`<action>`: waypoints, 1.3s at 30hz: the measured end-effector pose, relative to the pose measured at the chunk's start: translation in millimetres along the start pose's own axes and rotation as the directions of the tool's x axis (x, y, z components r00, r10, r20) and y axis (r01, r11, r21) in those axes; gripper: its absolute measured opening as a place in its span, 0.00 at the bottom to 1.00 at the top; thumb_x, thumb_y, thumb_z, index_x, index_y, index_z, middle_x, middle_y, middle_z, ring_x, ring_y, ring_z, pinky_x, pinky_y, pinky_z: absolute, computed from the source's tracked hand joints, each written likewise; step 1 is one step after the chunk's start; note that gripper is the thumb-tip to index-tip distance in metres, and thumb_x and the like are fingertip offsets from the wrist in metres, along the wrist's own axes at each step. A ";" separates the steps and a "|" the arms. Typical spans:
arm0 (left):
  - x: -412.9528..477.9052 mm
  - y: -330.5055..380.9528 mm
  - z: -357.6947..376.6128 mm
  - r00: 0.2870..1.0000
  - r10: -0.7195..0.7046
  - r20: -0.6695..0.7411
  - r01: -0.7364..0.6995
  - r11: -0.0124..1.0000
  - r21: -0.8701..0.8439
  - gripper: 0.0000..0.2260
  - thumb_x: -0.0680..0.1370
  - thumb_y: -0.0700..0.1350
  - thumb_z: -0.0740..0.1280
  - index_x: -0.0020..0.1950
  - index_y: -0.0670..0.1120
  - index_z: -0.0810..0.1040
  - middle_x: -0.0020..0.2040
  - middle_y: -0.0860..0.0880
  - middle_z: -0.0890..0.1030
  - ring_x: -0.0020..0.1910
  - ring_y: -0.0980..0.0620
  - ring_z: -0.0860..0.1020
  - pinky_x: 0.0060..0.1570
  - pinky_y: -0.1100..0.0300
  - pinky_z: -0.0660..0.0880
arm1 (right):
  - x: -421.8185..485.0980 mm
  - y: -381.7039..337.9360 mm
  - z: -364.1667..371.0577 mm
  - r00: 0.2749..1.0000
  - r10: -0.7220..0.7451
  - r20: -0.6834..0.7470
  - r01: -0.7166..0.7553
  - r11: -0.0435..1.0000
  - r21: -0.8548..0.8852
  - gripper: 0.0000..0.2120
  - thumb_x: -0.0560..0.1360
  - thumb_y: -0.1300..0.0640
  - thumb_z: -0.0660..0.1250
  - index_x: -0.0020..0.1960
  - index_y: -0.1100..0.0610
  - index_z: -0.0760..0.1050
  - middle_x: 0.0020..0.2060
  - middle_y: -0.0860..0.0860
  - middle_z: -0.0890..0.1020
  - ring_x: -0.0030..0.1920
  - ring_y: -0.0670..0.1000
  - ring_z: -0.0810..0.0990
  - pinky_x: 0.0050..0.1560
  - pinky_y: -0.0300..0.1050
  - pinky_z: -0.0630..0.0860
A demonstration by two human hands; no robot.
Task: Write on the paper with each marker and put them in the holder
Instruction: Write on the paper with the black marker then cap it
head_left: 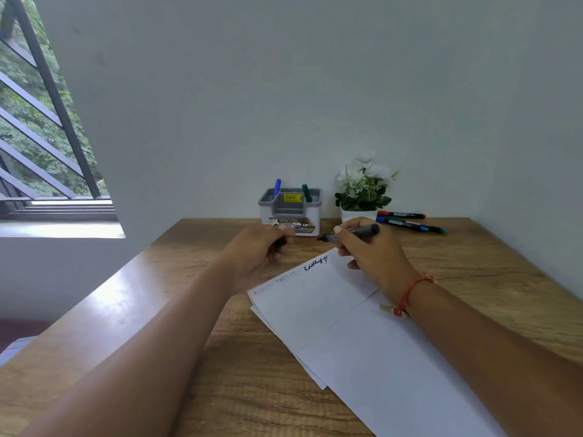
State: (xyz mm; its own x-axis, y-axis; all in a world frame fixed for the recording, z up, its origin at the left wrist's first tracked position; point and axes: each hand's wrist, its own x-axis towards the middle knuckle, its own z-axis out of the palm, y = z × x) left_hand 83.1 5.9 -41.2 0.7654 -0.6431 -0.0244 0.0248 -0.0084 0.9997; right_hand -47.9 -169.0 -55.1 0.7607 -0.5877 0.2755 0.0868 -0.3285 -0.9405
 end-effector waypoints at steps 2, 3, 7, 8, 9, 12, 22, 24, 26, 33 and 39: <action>-0.8 2.7 0.9 1.000 -0.023 -0.019 0.020 0.988 -0.156 0.11 0.81 0.40 0.64 0.58 0.36 0.81 0.46 0.44 0.81 0.40 0.54 0.77 0.41 0.62 0.76 | -4.0 -3.7 1.0 0.999 0.000 0.052 -0.004 0.997 0.076 0.08 0.81 0.52 0.67 0.53 0.56 0.81 0.41 0.54 0.85 0.42 0.47 0.85 0.36 0.41 0.81; -0.8 3.2 0.7 0.999 -0.023 -0.025 0.018 0.980 -0.198 0.11 0.82 0.39 0.63 0.58 0.36 0.81 0.48 0.43 0.82 0.41 0.53 0.79 0.41 0.62 0.77 | -6.0 -5.7 0.9 0.997 -0.013 0.075 0.005 0.994 0.108 0.08 0.81 0.53 0.66 0.54 0.56 0.81 0.41 0.54 0.86 0.42 0.47 0.85 0.37 0.40 0.81; 0.7 2.4 -0.6 0.997 -0.034 -0.063 0.016 0.963 -0.268 0.09 0.81 0.36 0.63 0.57 0.37 0.81 0.53 0.39 0.83 0.50 0.49 0.81 0.44 0.62 0.81 | -12.3 -10.3 1.4 0.986 -0.087 0.140 0.062 0.983 0.171 0.05 0.81 0.59 0.67 0.53 0.58 0.81 0.40 0.52 0.87 0.43 0.46 0.86 0.38 0.38 0.81; 1.0 2.1 -0.9 0.997 -0.038 -0.070 0.017 0.960 -0.280 0.08 0.81 0.36 0.64 0.56 0.38 0.82 0.55 0.38 0.83 0.53 0.48 0.81 0.45 0.61 0.81 | -13.2 -10.7 1.9 0.984 -0.097 0.147 0.070 0.981 0.183 0.04 0.80 0.60 0.68 0.53 0.58 0.81 0.40 0.52 0.87 0.43 0.47 0.87 0.38 0.38 0.81; 1.5 1.6 -1.0 0.996 -0.041 -0.075 0.018 0.956 -0.294 0.08 0.80 0.36 0.65 0.56 0.38 0.82 0.56 0.38 0.83 0.54 0.47 0.81 0.45 0.61 0.81 | -13.4 -10.9 2.3 0.983 -0.107 0.152 0.078 0.979 0.187 0.04 0.80 0.61 0.68 0.53 0.59 0.81 0.40 0.52 0.87 0.43 0.47 0.87 0.38 0.38 0.82; 2.4 0.4 -0.9 0.996 -0.047 -0.079 0.018 0.942 -0.336 0.07 0.80 0.36 0.66 0.56 0.37 0.81 0.56 0.38 0.83 0.56 0.46 0.80 0.46 0.62 0.82 | -14.2 -11.6 3.1 0.979 -0.124 0.161 0.094 0.979 0.183 0.05 0.80 0.60 0.68 0.53 0.59 0.81 0.40 0.53 0.88 0.44 0.48 0.87 0.40 0.40 0.83; 3.4 -0.2 2.2 0.998 -0.049 -0.032 0.035 0.939 -0.343 0.12 0.78 0.38 0.69 0.59 0.34 0.79 0.52 0.40 0.83 0.49 0.51 0.81 0.42 0.65 0.81 | -14.1 -10.4 4.5 0.977 -0.116 0.176 0.083 0.979 0.185 0.06 0.79 0.60 0.70 0.54 0.60 0.82 0.41 0.52 0.88 0.45 0.47 0.87 0.41 0.40 0.83; 2.3 0.1 3.6 0.999 -0.048 -0.023 0.037 0.936 -0.350 0.13 0.78 0.39 0.69 0.60 0.33 0.79 0.53 0.39 0.83 0.50 0.51 0.81 0.42 0.65 0.81 | -14.1 -10.1 5.2 0.978 -0.117 0.173 0.086 0.980 0.179 0.06 0.79 0.60 0.70 0.54 0.59 0.82 0.42 0.53 0.88 0.45 0.48 0.87 0.41 0.40 0.83; 0.7 0.7 4.9 0.999 -0.049 -0.011 0.042 0.933 -0.357 0.13 0.78 0.39 0.69 0.59 0.33 0.79 0.54 0.39 0.83 0.50 0.50 0.82 0.42 0.66 0.81 | -13.8 -9.3 5.4 0.978 -0.118 0.171 0.086 0.980 0.181 0.06 0.79 0.60 0.70 0.54 0.59 0.83 0.44 0.56 0.88 0.45 0.49 0.87 0.41 0.40 0.83; -3.5 1.7 5.4 0.998 -0.064 0.022 0.068 0.923 -0.379 0.13 0.77 0.41 0.69 0.59 0.35 0.80 0.50 0.40 0.84 0.46 0.51 0.81 0.39 0.66 0.81 | -12.8 -7.2 4.6 0.974 -0.132 0.185 0.096 0.976 0.193 0.07 0.78 0.62 0.71 0.54 0.56 0.84 0.43 0.54 0.87 0.46 0.49 0.87 0.44 0.43 0.84; -7.3 3.4 6.7 0.998 -0.056 0.029 0.063 0.903 -0.425 0.11 0.73 0.40 0.71 0.52 0.37 0.81 0.43 0.41 0.85 0.39 0.53 0.82 0.36 0.66 0.81 | -13.5 -9.2 3.3 0.973 -0.104 0.206 0.052 0.968 0.244 0.08 0.77 0.64 0.72 0.53 0.55 0.85 0.45 0.56 0.87 0.47 0.49 0.87 0.46 0.41 0.84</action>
State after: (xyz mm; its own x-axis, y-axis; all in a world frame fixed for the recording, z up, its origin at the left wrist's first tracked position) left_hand 73.3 5.5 -37.6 0.7442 -0.6632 -0.0803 0.3439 0.2772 0.8972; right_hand -56.8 -155.6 -50.9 0.8635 -0.3855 0.3252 0.2806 -0.1685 -0.9449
